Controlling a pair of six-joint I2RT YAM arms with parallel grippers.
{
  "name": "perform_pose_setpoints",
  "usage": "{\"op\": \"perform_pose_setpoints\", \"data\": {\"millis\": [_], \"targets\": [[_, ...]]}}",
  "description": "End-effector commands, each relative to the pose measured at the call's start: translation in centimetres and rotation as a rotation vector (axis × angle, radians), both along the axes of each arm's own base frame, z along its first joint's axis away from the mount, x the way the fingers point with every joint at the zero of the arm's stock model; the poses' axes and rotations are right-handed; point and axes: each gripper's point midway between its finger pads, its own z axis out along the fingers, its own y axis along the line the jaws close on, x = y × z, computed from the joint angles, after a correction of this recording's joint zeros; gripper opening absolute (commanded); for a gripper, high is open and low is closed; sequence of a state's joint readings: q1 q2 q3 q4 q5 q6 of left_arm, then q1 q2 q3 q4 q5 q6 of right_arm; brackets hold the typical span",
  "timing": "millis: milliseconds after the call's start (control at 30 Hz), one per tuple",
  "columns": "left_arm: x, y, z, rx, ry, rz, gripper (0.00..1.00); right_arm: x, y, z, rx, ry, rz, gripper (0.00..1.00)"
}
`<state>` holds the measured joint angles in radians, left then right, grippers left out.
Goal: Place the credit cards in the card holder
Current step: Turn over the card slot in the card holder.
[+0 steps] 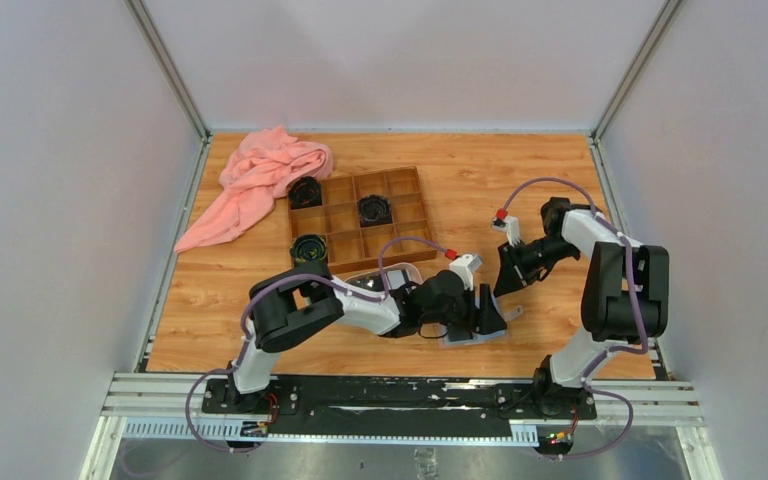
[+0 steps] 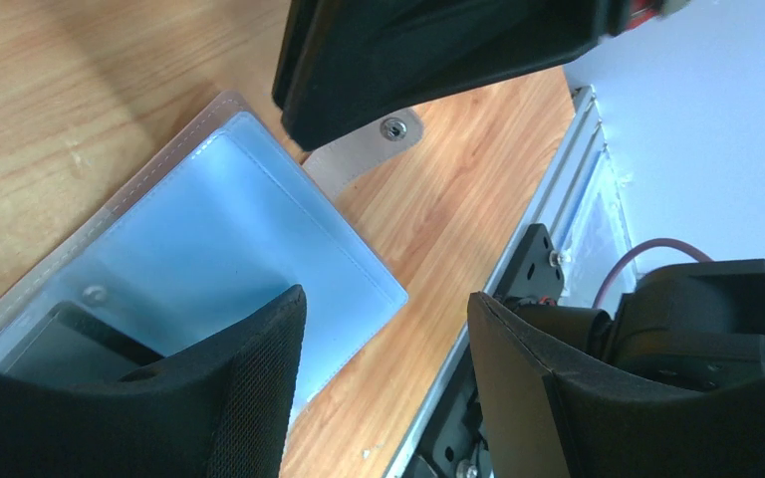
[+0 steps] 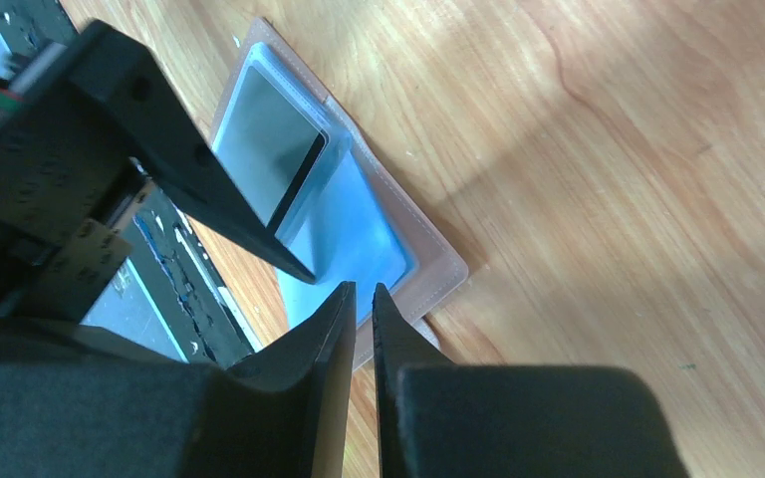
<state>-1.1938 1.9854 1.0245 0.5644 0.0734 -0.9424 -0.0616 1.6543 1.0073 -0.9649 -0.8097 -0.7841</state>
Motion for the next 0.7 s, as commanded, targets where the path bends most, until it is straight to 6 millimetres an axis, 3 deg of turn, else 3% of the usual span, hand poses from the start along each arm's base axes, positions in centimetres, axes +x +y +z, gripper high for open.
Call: {"op": "perform_pose_setpoints", "data": {"millis": [0,267,433,667], "targets": [[-0.4,-1.1,-1.4,0.004,0.015,-0.036,0.64,0.5,-0.4,1.5,0.05,-0.035,-0.042,0.15],[0.4,-0.4,-2.1,0.022,0.009,-0.029,0.64,0.2,0.6,1.8,0.112,-0.008,-0.033,0.15],[0.4,-0.5,-0.9,0.002,-0.007,-0.037,0.64,-1.0,1.7,-0.4,0.081,0.104,0.038,0.13],[0.3,-0.2,1.4,-0.031,-0.044,-0.05,0.64,-1.3,-0.1,-4.2,-0.085,0.173,0.024,0.1]]}}
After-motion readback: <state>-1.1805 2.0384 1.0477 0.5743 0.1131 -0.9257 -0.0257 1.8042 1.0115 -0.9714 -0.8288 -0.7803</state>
